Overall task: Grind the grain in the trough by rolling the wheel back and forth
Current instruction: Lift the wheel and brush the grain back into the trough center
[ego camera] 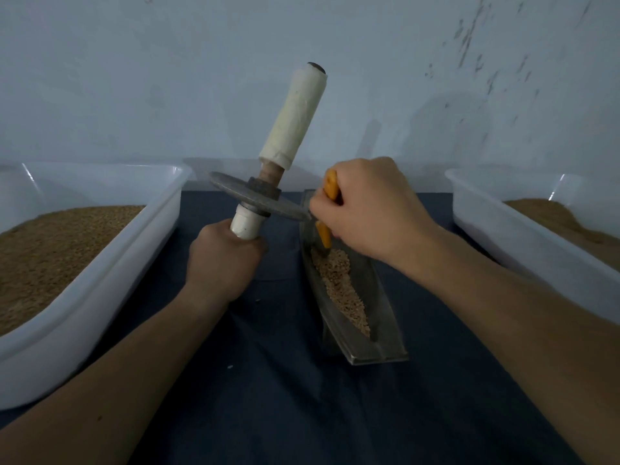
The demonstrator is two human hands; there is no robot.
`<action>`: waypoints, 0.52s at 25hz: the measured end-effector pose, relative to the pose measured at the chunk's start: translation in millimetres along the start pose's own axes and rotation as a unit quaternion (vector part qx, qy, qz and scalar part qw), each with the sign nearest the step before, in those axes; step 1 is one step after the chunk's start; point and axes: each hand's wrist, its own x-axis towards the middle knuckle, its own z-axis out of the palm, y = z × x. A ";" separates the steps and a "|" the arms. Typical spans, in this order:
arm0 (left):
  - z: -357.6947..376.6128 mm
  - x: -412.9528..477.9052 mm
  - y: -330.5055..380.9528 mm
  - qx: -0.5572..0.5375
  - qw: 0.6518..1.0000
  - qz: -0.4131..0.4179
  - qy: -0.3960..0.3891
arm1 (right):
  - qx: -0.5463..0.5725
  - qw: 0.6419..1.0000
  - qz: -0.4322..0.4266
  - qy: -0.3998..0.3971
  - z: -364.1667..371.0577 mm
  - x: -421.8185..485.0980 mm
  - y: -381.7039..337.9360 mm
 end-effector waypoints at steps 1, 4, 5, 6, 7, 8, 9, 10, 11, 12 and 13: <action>-0.2 -0.6 0.3 -0.001 1.000 0.001 -0.002 | 0.011 1.000 0.011 -0.002 -5.7 -6.9 1.9; -0.5 -1.4 1.2 0.001 1.000 0.002 -0.002 | 0.082 0.995 0.016 0.061 -37.7 -36.2 4.6; -0.5 -1.0 1.9 -0.001 1.000 0.002 -0.001 | 0.106 0.991 0.014 0.082 -50.4 -48.3 4.0; -0.3 -1.1 1.8 -0.005 1.000 0.002 0.000 | 0.118 0.989 0.010 0.094 -61.7 -60.5 2.5; -0.5 -1.0 1.5 -0.008 1.000 0.001 -0.001 | 0.127 0.987 0.007 0.097 -70.2 -70.9 1.2; -0.6 -1.0 1.8 -0.009 1.000 0.001 -0.002 | 0.135 0.986 0.006 0.096 -76.9 -79.3 -0.2; -0.6 -1.2 2.1 -0.009 1.000 0.000 -0.002 | 0.144 0.985 0.007 0.093 -81.4 -85.2 -1.1; -0.7 -1.5 2.3 -0.009 1.000 -0.001 -0.002 | 0.151 0.984 0.007 0.092 -84.8 -89.1 -2.8; -0.4 -1.9 2.6 -0.007 1.000 0.001 0.000 | 0.151 0.984 0.004 0.091 -87.7 -91.2 -5.7; -0.2 -2.2 2.8 -0.004 1.000 0.004 0.001 | 0.139 0.986 -0.002 0.088 -90.0 -91.9 -9.5; -0.3 -2.5 3.0 0.000 1.000 0.007 0.002 | 0.119 0.989 -0.012 0.082 -91.8 -92.2 -13.6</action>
